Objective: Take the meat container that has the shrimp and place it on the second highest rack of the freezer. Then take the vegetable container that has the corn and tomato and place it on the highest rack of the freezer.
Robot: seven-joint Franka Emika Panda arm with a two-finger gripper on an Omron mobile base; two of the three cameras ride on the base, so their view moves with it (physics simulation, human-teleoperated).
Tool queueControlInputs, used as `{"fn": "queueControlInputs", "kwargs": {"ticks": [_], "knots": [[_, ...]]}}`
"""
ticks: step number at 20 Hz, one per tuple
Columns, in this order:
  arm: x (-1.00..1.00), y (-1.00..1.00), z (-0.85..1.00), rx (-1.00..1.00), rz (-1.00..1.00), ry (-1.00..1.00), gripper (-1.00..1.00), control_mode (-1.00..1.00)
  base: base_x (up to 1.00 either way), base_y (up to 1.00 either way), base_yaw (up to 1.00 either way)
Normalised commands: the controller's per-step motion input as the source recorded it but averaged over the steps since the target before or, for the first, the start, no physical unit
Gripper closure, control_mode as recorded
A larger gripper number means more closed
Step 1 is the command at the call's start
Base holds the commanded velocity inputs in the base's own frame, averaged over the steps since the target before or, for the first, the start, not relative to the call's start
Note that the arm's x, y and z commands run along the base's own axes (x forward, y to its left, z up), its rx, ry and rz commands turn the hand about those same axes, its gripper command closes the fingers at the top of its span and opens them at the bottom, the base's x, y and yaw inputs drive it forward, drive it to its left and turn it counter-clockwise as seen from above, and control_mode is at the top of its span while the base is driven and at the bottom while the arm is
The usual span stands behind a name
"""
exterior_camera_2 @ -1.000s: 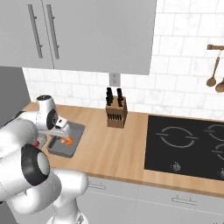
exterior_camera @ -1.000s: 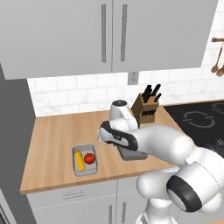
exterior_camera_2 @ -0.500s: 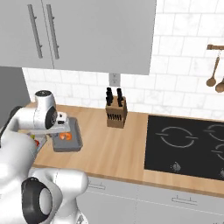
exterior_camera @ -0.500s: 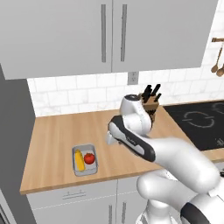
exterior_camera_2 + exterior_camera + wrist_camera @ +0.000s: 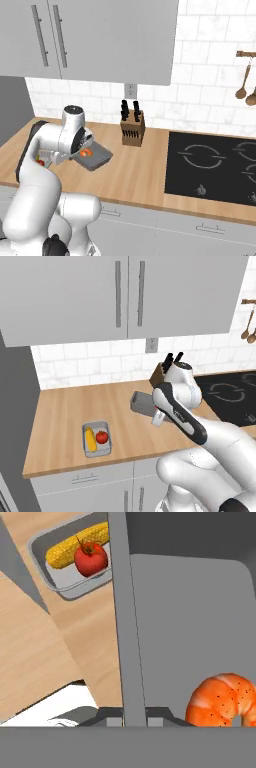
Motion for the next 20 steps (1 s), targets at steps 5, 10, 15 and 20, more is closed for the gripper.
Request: {"fn": "queueControlInputs", "kwargs": {"ticks": [5, 10, 15, 20], "knots": [[-0.27, -0.40, 0.06, -0.01, 0.73, -0.08, 1.00, -1.00, 0.00, 0.00, 0.00], [-0.42, -0.01, 0.06, -0.16, 0.39, -0.15, 1.00, -1.00, 0.00, 0.00, 0.00], [-0.10, -0.01, 0.18, -0.21, 0.08, -0.23, 1.00, -1.00, 0.00, 0.00, 0.00], [-0.11, -0.21, 0.63, -0.01, -0.15, -0.03, 1.00, -1.00, 0.00, 0.00, 0.00]]}}
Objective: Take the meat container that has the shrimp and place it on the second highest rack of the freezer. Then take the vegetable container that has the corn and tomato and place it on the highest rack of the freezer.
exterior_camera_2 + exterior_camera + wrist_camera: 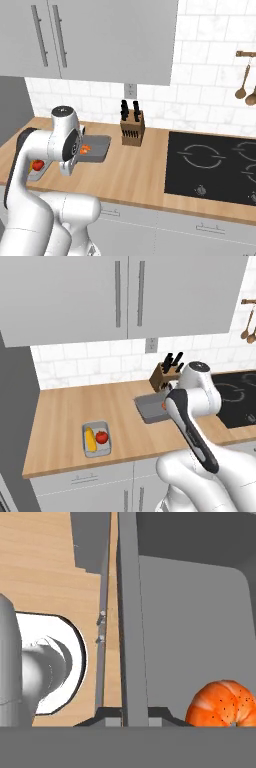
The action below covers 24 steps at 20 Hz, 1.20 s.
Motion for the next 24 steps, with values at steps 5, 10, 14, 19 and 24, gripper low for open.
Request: {"fn": "queueControlInputs", "kwargs": {"ticks": [5, 10, 14, 19, 24], "knots": [[-0.36, -0.30, 0.54, 0.00, -0.06, 0.00, 1.00, -1.00, 0.00, 0.00, 0.00], [-0.41, -0.27, 0.35, 0.00, 0.00, 0.00, 1.00, -1.00, 0.00, 0.00, 0.00], [-0.21, -0.02, 0.26, 0.00, -0.08, 0.00, 1.00, -1.00, 0.00, 0.00, 0.00], [-0.05, -0.03, 0.18, 0.00, -0.01, -0.04, 1.00, -1.00, 0.00, 0.00, 0.00], [-0.15, -0.03, 0.01, 0.00, 0.00, -0.06, 1.00, -1.00, 0.00, 0.00, 0.00]]}}
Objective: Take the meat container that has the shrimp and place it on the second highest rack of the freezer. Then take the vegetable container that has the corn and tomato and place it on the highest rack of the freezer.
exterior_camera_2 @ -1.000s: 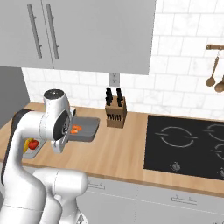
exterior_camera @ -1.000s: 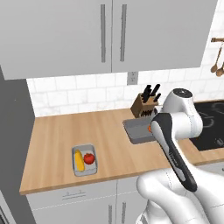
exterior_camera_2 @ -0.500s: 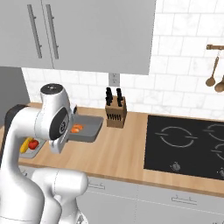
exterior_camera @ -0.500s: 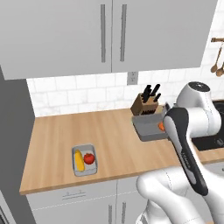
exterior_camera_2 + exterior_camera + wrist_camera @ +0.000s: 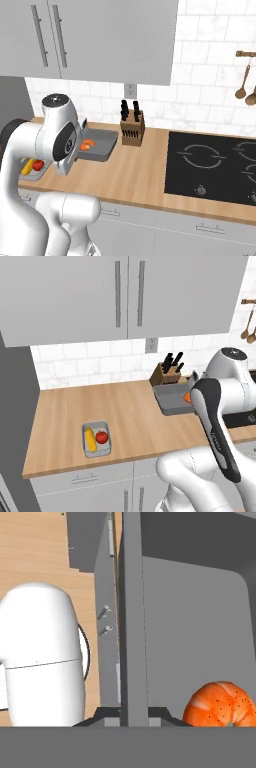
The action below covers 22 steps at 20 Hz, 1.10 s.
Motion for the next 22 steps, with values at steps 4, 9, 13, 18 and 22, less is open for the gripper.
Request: {"fn": "queueControlInputs", "kwargs": {"ticks": [4, 9, 13, 18, 22], "knots": [[0.00, 0.00, 0.00, 0.00, 0.00, 0.00, 1.00, 1.00, -0.85, -0.19, 0.00], [0.00, 0.00, 0.00, 0.00, 0.00, 0.00, 1.00, 1.00, -1.00, -0.12, 0.02], [0.00, 0.00, 0.00, 0.00, 0.00, 0.00, 1.00, 1.00, -0.74, 0.28, 0.46], [0.00, 0.00, 0.00, 0.00, 0.00, 0.00, 1.00, 1.00, -0.16, 0.40, 0.77], [0.00, 0.00, 0.00, 0.00, 0.00, 0.00, 1.00, 1.00, 0.00, 0.41, 0.86]]}}
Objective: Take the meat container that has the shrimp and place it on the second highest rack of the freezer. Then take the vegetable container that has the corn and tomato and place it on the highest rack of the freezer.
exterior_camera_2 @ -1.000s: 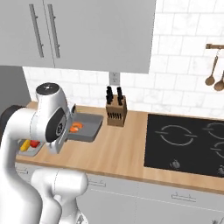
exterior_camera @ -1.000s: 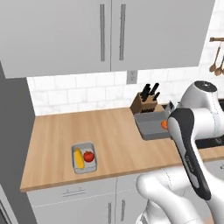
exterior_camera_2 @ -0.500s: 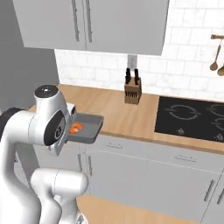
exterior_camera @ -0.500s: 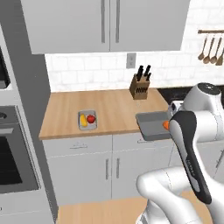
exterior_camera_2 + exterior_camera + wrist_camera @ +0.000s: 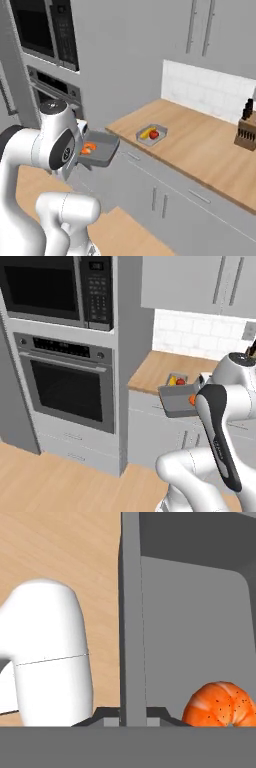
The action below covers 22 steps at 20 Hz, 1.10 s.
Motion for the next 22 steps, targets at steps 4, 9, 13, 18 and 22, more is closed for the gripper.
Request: {"fn": "queueControlInputs", "kwargs": {"ticks": [4, 9, 13, 18, 22], "knots": [[0.00, 0.00, 0.00, 0.00, 0.00, 0.00, 1.00, 1.00, 0.32, 0.69, 0.68], [0.00, 0.00, 0.00, 0.00, 0.00, 0.00, 1.00, 1.00, 0.76, 0.67, 0.54], [0.00, 0.00, 0.00, 0.00, 0.00, 0.00, 1.00, 1.00, 1.00, 0.92, 0.35], [0.00, 0.00, 0.00, 0.00, 0.00, 0.00, 1.00, 1.00, 1.00, 0.96, 0.23], [0.00, 0.00, 0.00, 0.00, 0.00, 0.00, 1.00, 1.00, 0.89, 0.73, 0.05]]}}
